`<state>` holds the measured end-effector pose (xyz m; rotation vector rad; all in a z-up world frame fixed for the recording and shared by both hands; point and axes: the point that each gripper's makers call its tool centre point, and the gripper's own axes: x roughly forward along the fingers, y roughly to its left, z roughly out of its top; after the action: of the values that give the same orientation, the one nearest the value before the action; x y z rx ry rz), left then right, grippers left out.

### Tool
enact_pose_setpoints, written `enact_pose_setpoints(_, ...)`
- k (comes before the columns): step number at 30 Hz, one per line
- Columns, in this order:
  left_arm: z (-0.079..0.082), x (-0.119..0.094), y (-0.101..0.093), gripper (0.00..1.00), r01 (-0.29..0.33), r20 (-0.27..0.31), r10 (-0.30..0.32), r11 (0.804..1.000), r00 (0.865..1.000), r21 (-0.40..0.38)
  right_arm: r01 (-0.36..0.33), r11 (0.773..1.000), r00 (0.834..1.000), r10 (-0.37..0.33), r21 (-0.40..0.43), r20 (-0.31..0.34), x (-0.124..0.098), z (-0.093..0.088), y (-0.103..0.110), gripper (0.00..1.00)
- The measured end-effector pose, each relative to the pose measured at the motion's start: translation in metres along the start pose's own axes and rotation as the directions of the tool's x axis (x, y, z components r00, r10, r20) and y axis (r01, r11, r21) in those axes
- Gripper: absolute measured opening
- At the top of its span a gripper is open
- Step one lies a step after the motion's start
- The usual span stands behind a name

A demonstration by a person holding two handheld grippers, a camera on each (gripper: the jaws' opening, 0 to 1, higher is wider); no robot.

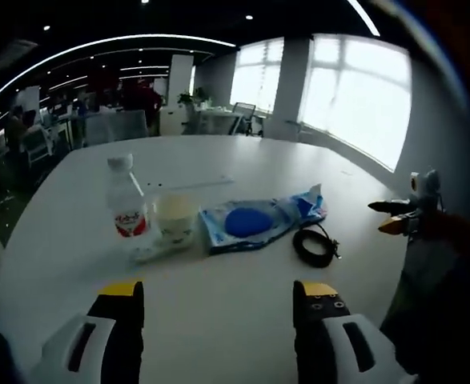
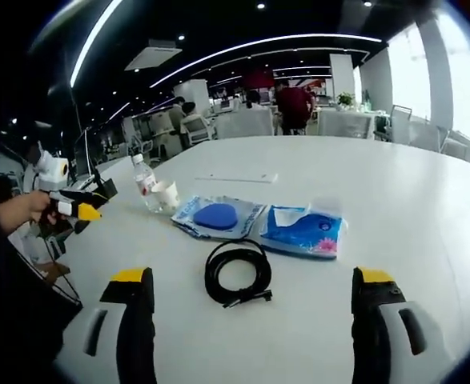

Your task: Arrange the tabletop items into an orderly group along one side of the table until the central work area is clear of visible clutter.

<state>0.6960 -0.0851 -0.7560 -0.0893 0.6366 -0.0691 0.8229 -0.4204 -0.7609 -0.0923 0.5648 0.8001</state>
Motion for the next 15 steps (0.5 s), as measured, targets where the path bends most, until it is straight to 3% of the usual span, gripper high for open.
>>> enact_pose_setpoints(6,-0.004,-0.006,0.003,0.82,0.003,-0.028,-0.002,1.000,1.000,0.015,-0.002,1.000,1.000,0.001,-0.003,-0.016,-0.004,0.000,0.002,1.00)
enact_pose_setpoints(15,0.008,-0.016,-0.006,0.95,0.056,0.008,-0.056,0.998,0.998,0.009,-0.015,1.000,0.999,0.015,0.001,-0.041,-0.011,-0.001,0.002,1.00)
